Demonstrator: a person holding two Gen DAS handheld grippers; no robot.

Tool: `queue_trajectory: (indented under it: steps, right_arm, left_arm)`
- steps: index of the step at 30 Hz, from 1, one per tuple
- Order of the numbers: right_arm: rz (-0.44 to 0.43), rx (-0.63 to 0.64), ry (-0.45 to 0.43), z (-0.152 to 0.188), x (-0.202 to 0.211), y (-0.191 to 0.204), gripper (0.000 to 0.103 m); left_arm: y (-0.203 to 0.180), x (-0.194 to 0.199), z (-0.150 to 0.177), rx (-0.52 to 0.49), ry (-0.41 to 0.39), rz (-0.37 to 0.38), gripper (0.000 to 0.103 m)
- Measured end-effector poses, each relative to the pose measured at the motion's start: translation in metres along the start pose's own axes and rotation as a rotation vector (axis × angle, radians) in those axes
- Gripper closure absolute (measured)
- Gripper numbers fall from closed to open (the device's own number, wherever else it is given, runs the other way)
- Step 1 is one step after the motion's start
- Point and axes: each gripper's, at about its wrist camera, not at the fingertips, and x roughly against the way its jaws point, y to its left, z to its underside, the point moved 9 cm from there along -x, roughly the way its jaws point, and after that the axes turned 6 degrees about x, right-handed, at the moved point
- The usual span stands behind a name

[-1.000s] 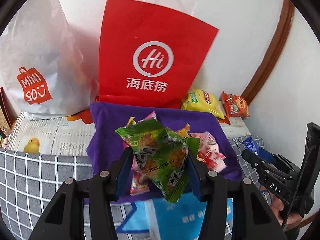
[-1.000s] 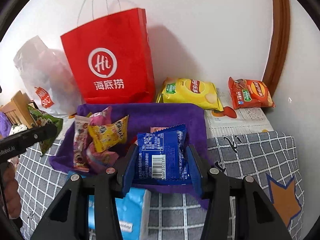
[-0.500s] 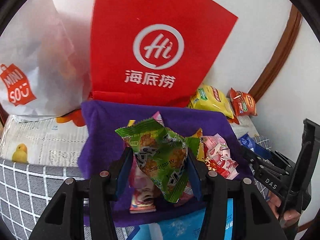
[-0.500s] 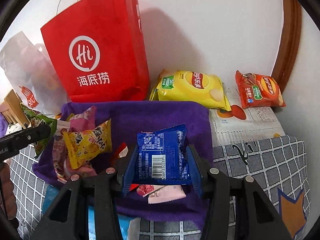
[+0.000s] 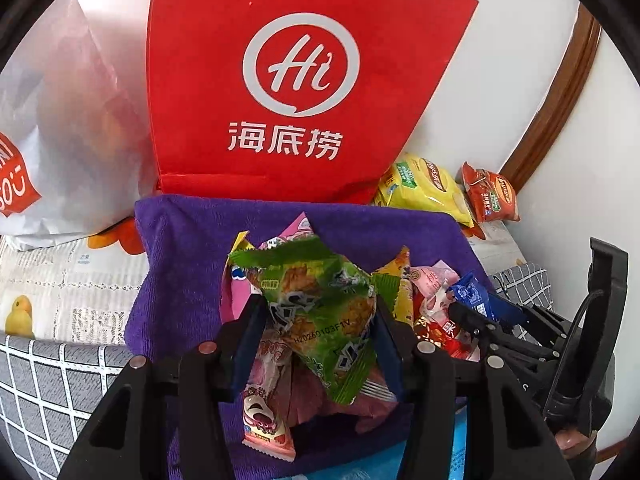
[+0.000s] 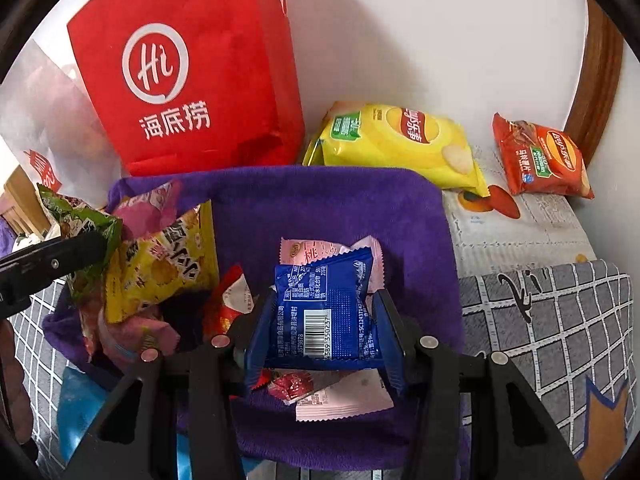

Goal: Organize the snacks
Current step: 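Lower both tools and open them to drop the packets onto the towel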

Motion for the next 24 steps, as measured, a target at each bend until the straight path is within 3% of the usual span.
queue_trajectory:
  steps: [19, 24]
  right_arm:
    - [-0.011, -0.003, 0.017, -0.005, -0.022, 0.003, 0.052]
    - [-0.015, -0.004, 0.026, -0.005, -0.021, 0.002, 0.052]
  left_arm:
    - [0.003, -0.024, 0.006, 0.024, 0.047, 0.015, 0.052]
    - [0.006, -0.025, 0.009, 0.030, 0.064, 0.015, 0.046]
